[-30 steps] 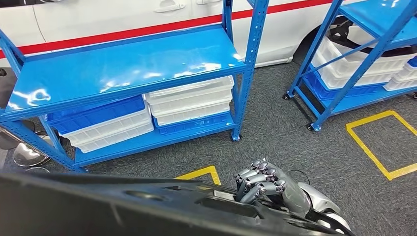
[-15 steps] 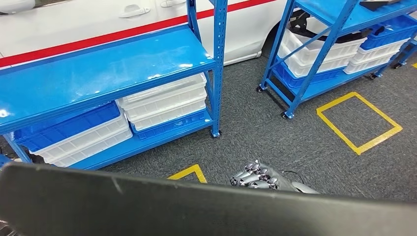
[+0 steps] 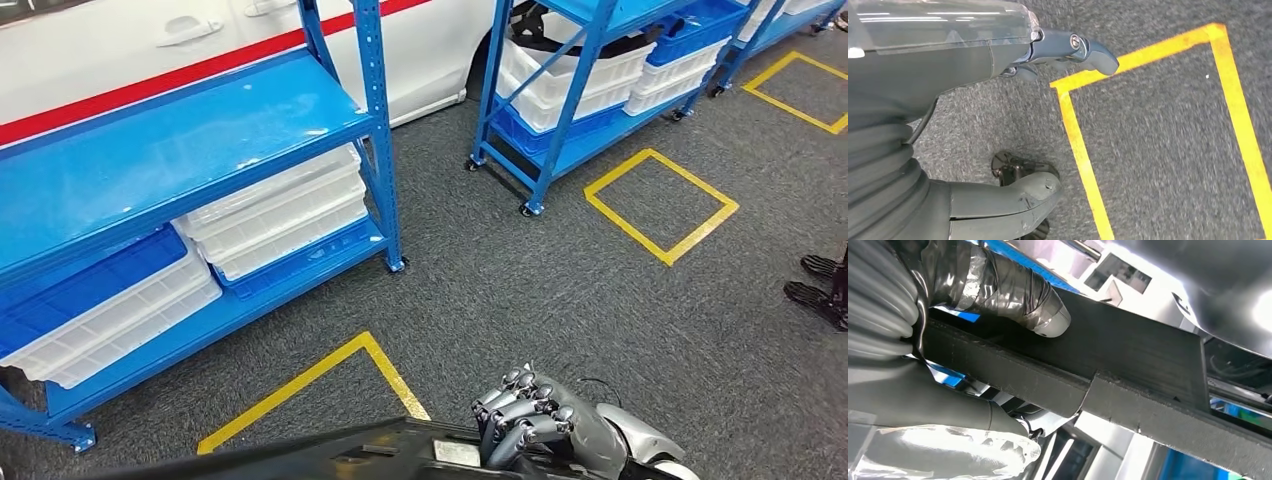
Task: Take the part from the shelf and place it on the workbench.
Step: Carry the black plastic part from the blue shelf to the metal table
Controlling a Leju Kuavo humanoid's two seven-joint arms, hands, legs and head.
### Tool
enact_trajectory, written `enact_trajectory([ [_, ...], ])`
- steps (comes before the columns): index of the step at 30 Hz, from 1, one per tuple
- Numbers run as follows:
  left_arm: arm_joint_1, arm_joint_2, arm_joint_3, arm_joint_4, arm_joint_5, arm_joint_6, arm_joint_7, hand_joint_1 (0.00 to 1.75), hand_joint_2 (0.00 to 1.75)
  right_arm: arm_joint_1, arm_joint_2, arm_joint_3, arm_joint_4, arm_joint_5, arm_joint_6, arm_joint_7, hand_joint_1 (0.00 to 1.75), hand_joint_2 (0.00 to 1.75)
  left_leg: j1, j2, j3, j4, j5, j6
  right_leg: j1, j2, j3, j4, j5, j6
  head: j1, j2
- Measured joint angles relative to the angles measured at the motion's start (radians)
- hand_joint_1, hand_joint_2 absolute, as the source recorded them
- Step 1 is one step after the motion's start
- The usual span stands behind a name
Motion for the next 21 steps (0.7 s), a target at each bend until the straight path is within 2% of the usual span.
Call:
enact_trajectory([
  [1,-0.002,0.0,0.001,0.0,0.0,-0.001,0.001,0.0,1.75,0.008,-0.003,0.0,-0.002,0.0,-0.001,-0.003,1.75,1.75,0.0,0.008,0.002,-0.001,-0.001,-0.006,-0.001,0.012,-0.002,-0.002,0.002,-0.007,0.0,0.0],
  [2,-0.004,0.0,0.003,0.0,-0.001,-0.001,0.001,0.0,1.75,0.015,-0.005,-0.001,-0.004,0.0,0.001,-0.004,1.75,1.75,0.002,0.0,0.001,0.004,-0.008,-0.012,-0.003,0.021,-0.002,-0.005,0.005,-0.014,0.0,0.0],
  [3,-0.006,0.0,0.006,0.0,-0.001,-0.002,0.002,0.0,1.75,0.02,-0.006,-0.003,-0.007,0.0,0.004,-0.006,1.75,1.75,0.004,-0.019,-0.006,0.022,-0.025,-0.018,-0.005,0.03,-0.002,-0.009,0.009,-0.021,0.0,0.0],
  [4,-0.006,0.0,0.009,0.0,-0.002,-0.002,0.002,0.0,1.75,0.024,-0.007,-0.005,-0.009,-0.001,0.007,-0.006,1.75,1.75,0.007,-0.046,-0.023,0.061,-0.052,-0.022,-0.008,0.039,-0.003,-0.013,0.013,-0.027,0.0,0.0],
  [5,-0.005,0.0,0.012,0.0,-0.004,-0.002,0.003,0.0,1.75,0.027,-0.007,-0.007,-0.009,-0.002,0.011,-0.007,1.75,1.75,0.009,-0.076,-0.05,0.123,-0.088,-0.026,-0.008,0.048,-0.005,-0.014,0.015,-0.031,0.0,0.0],
  [6,-0.003,0.001,0.014,0.0,-0.006,-0.002,0.004,0.0,1.75,0.029,-0.007,-0.009,-0.01,-0.002,0.013,-0.007,1.75,1.75,0.01,-0.093,-0.084,0.195,-0.123,-0.027,-0.007,0.058,-0.006,-0.013,0.016,-0.034,0.0,0.0],
  [7,0.0,0.001,0.016,0.0,-0.007,-0.002,0.005,0.0,1.75,0.033,-0.007,-0.01,-0.01,-0.002,0.015,-0.007,1.75,1.75,0.01,-0.1,-0.115,0.259,-0.145,-0.028,-0.006,0.07,-0.008,-0.012,0.016,-0.034,0.0,0.0],
  [8,0.002,0.001,0.016,0.0,-0.008,-0.002,0.006,0.0,1.75,0.036,-0.007,-0.011,-0.01,-0.002,0.016,-0.007,1.75,1.75,0.009,-0.103,-0.133,0.294,-0.148,-0.028,-0.004,0.082,-0.008,-0.012,0.016,-0.035,0.0,0.0],
  [9,0.003,0.001,0.016,0.0,-0.008,-0.002,0.006,0.0,1.75,0.039,-0.007,-0.012,-0.01,-0.002,0.016,-0.008,1.75,1.75,0.009,-0.105,-0.133,0.288,-0.129,-0.026,-0.003,0.095,-0.007,-0.01,0.016,-0.035,0.0,0.0],
  [10,0.003,0.002,0.016,0.0,-0.008,-0.002,0.007,0.0,1.75,0.04,-0.007,-0.014,-0.01,-0.002,0.016,-0.008,1.75,1.75,0.009,-0.111,-0.113,0.238,-0.091,-0.021,-0.002,0.108,-0.006,-0.009,0.016,-0.035,0.0,0.0],
  [11,0.003,0.002,0.017,0.0,-0.008,-0.002,0.007,0.0,1.75,0.04,-0.007,-0.015,-0.01,-0.002,0.015,-0.008,1.75,1.75,0.008,-0.126,-0.082,0.165,-0.049,-0.015,-0.001,0.12,-0.005,-0.008,0.016,-0.035,0.0,0.0],
  [12,0.003,0.003,0.017,0.0,-0.009,-0.002,0.007,0.0,1.75,0.04,-0.007,-0.016,-0.01,-0.002,0.015,-0.008,1.75,1.75,0.008,-0.147,-0.052,0.092,-0.019,-0.007,0.0,0.132,-0.006,-0.007,0.016,-0.033,0.0,0.0],
  [13,0.003,0.005,0.017,0.0,-0.009,-0.003,0.007,0.0,1.75,0.041,-0.007,-0.016,-0.01,-0.002,0.015,-0.008,1.75,1.75,0.008,-0.165,-0.029,0.039,0.0,-0.002,0.0,0.143,-0.008,-0.006,0.016,-0.03,0.0,0.0],
  [14,0.002,0.006,0.018,0.0,-0.009,-0.003,0.008,0.0,1.75,0.042,-0.007,-0.017,-0.01,-0.002,0.016,-0.009,1.75,1.75,0.006,-0.177,-0.019,0.012,0.004,0.002,-0.002,0.153,-0.011,-0.005,0.017,-0.025,0.0,0.0],
  [15,0.001,0.007,0.018,0.0,-0.012,-0.003,0.008,0.0,1.75,0.045,-0.007,-0.019,-0.01,-0.003,0.018,-0.009,1.75,1.75,0.005,-0.176,-0.016,0.004,0.002,0.005,-0.003,0.163,-0.014,-0.006,0.02,-0.018,0.0,0.0],
  [16,-0.001,0.008,0.018,-0.001,-0.015,-0.002,0.01,0.0,1.75,0.049,-0.007,-0.022,-0.01,-0.003,0.021,-0.009,1.75,1.75,0.005,-0.166,-0.014,-0.001,0.007,0.008,-0.004,0.174,-0.017,-0.009,0.024,-0.01,0.0,0.0],
  [17,-0.003,0.008,0.018,-0.001,-0.019,-0.001,0.012,0.0,1.75,0.053,-0.007,-0.027,-0.01,-0.004,0.026,-0.01,1.75,1.75,0.006,-0.155,-0.011,-0.007,0.012,0.013,-0.005,0.171,-0.02,-0.007,0.023,-0.004,0.0,0.0],
  [18,-0.005,0.009,0.018,-0.001,-0.024,0.001,0.015,0.0,1.75,0.055,-0.007,-0.032,-0.01,-0.005,0.031,-0.01,1.75,1.75,0.008,-0.143,-0.007,-0.014,0.017,0.018,-0.003,0.154,-0.029,0.009,0.011,0.001,0.0,0.0],
  [19,-0.005,0.008,0.019,-0.001,-0.028,0.003,0.018,0.0,1.75,0.057,-0.007,-0.038,-0.01,-0.006,0.035,-0.01,1.75,1.75,0.011,-0.13,-0.006,-0.02,0.022,0.023,-0.001,0.128,-0.046,0.044,-0.012,0.005,0.0,0.0],
  [21,0.0,0.008,0.021,-0.001,-0.03,0.006,0.025,0.0,1.75,0.061,-0.007,-0.048,-0.01,-0.006,0.039,-0.01,1.75,1.75,0.009,-0.105,-0.006,-0.022,0.022,0.028,-0.003,0.075,-0.106,0.167,-0.08,0.01,0.0,0.0],
])
